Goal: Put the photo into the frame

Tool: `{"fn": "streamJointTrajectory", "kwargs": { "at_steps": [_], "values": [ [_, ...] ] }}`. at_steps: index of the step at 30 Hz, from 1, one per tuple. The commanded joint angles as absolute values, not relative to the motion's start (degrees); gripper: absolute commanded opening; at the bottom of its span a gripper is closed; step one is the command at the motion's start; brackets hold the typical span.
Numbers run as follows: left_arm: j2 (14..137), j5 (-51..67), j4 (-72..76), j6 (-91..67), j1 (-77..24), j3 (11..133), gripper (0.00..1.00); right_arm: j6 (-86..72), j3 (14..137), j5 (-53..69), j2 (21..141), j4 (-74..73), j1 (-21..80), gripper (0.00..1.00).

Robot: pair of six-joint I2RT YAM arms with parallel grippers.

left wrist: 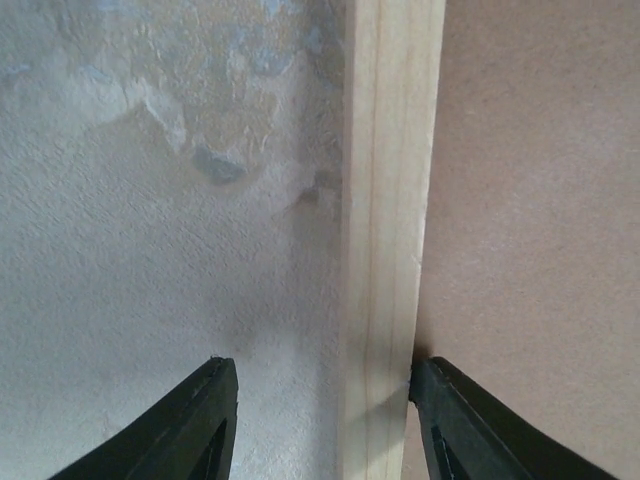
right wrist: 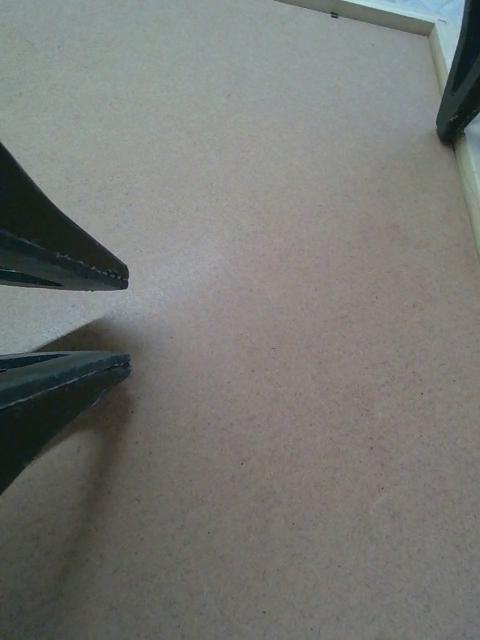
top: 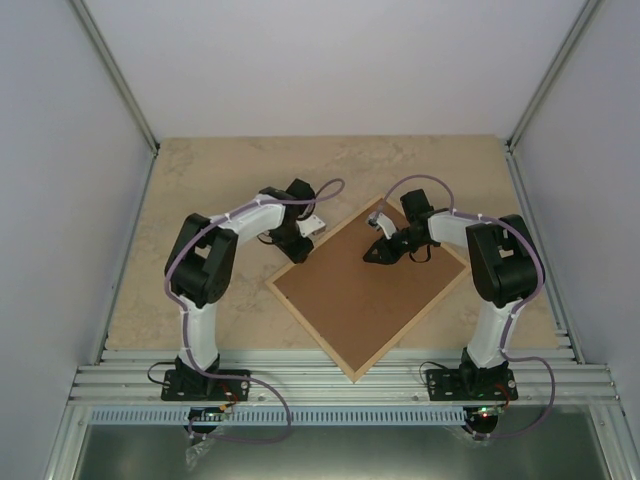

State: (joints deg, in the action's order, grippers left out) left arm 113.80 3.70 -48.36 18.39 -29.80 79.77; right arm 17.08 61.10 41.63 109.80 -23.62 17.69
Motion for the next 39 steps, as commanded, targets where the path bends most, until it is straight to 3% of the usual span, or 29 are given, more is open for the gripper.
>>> {"fn": "streamJointTrajectory", "kwargs": {
  "at_steps": [1,12,26,39],
  "values": [
    [115.6,13.9,-51.4,17.5,-28.1,84.1,0.52,17.2,60.1,35.0,112.6,-23.1,17.1,0.2],
    [114.2,10.9,-49.8,17.6,-27.2,85.8,0.51,16.9,60.1,35.2,112.3,-23.1,17.1,0.2],
    [112.6,4.9,-46.0,18.9,-27.9,77.4,0.48,16.9,60.2,35.0,112.3,-23.2,17.1,0.2],
    [110.4,12.0,-49.8,18.5,-27.6,81.4,0.41,17.1,60.1,35.0,112.2,-23.4,17.1,0.2]
  ]
}}
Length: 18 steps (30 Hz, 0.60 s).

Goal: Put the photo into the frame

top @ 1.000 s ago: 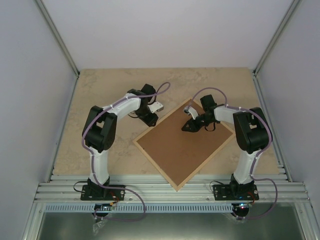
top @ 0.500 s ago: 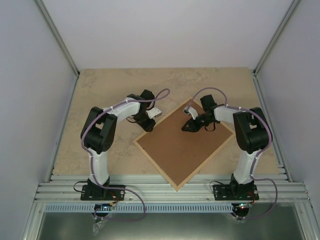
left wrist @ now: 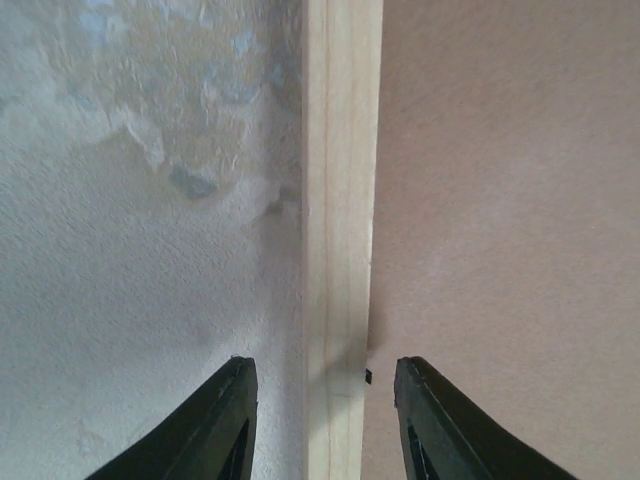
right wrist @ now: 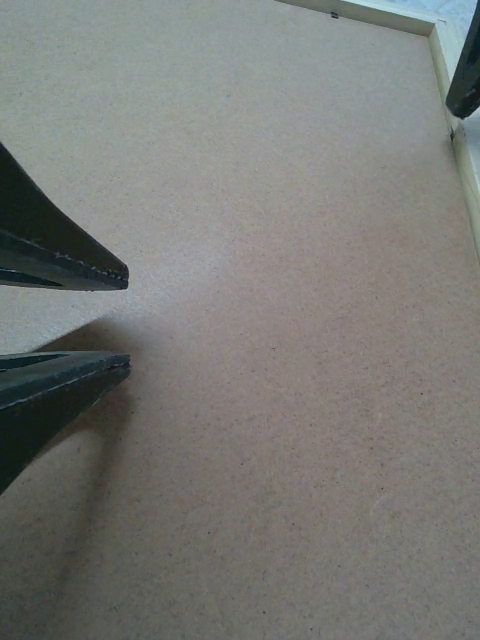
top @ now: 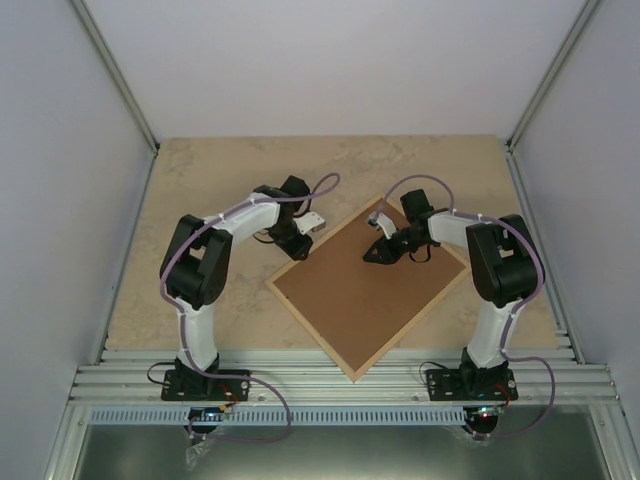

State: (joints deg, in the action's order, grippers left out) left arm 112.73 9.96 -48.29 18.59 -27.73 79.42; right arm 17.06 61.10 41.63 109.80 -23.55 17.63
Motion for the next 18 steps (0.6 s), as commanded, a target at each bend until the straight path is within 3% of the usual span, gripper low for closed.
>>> {"fn": "streamJointTrajectory", "kwargs": {
  "at_steps": [1,18],
  "values": [
    [110.4,11.6,-49.7,18.5,-27.6,81.2,0.4,17.1,60.1,35.1,112.2,-23.4,17.1,0.2],
    [112.9,6.2,-47.7,18.6,-28.3,78.5,0.37,16.9,59.9,35.1,112.3,-23.0,17.0,0.2]
  ]
}}
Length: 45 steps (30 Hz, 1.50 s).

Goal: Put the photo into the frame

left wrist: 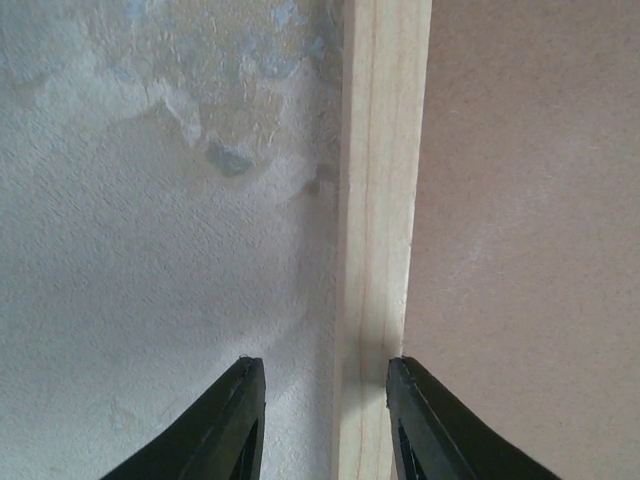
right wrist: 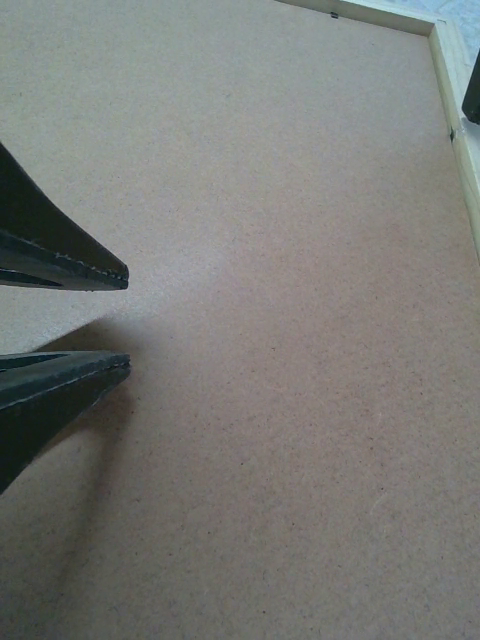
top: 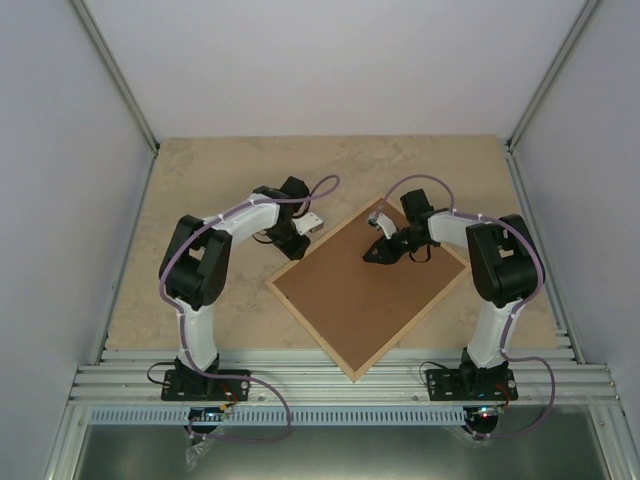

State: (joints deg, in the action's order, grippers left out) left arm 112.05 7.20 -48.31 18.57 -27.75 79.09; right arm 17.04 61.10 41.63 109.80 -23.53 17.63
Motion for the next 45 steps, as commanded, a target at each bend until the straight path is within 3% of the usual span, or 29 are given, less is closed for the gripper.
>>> {"fn": "streamJointTrajectory", "kwargs": {
  "at_steps": [1,45],
  "values": [
    [112.9,6.3,-47.6,18.5,-28.5,78.5,0.37,16.9,59.9,35.1,112.4,-23.0,17.1,0.2],
    [113.4,6.0,-47.9,15.9,-27.6,79.0,0.28,16.5,59.9,35.3,112.2,-22.6,17.1,0.2]
  ]
}}
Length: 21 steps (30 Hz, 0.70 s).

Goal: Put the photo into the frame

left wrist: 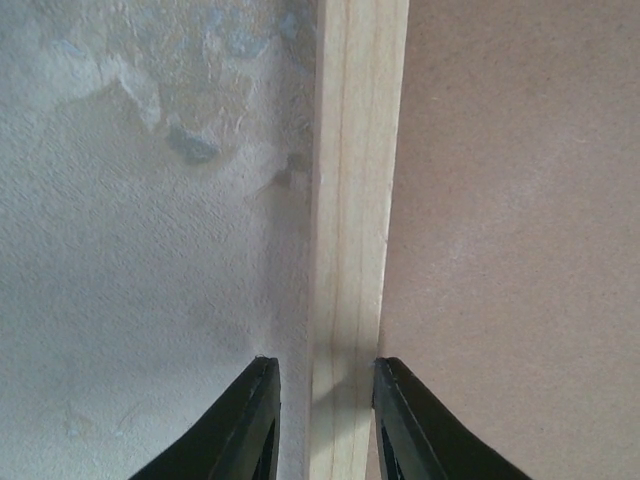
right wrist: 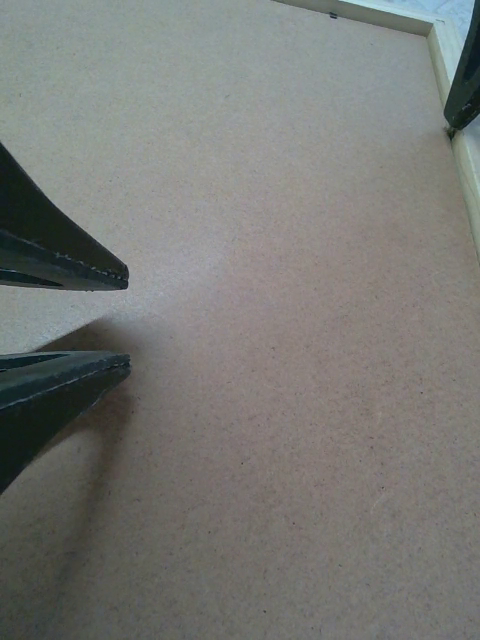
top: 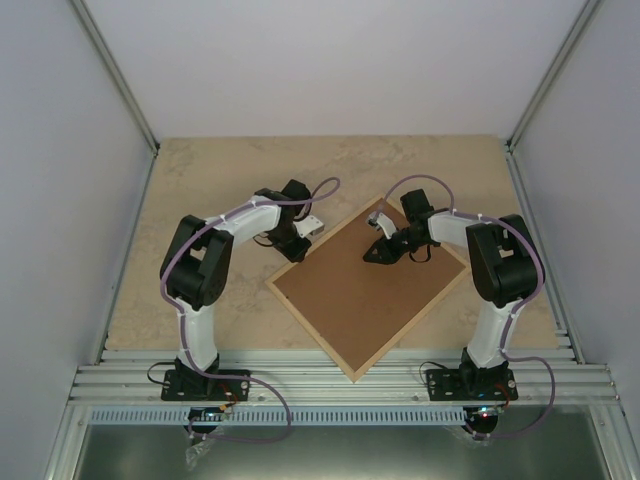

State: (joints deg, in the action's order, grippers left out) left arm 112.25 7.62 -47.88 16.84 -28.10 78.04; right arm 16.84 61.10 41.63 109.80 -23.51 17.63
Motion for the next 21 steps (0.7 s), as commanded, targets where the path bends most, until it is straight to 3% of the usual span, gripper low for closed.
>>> {"fn": "streamJointTrajectory", "kwargs": {
  "at_steps": [1,21],
  "values": [
    [113.8,5.5,-47.8,15.7,-27.6,79.0,0.28,16.5,59.9,35.2,112.2,-22.7,17.1,0.2],
    [120.6,-4.6,-47.2,13.6,-32.2,75.0,0.2,16.7,59.9,34.7,112.4,-22.7,17.1,0.2]
  ]
}}
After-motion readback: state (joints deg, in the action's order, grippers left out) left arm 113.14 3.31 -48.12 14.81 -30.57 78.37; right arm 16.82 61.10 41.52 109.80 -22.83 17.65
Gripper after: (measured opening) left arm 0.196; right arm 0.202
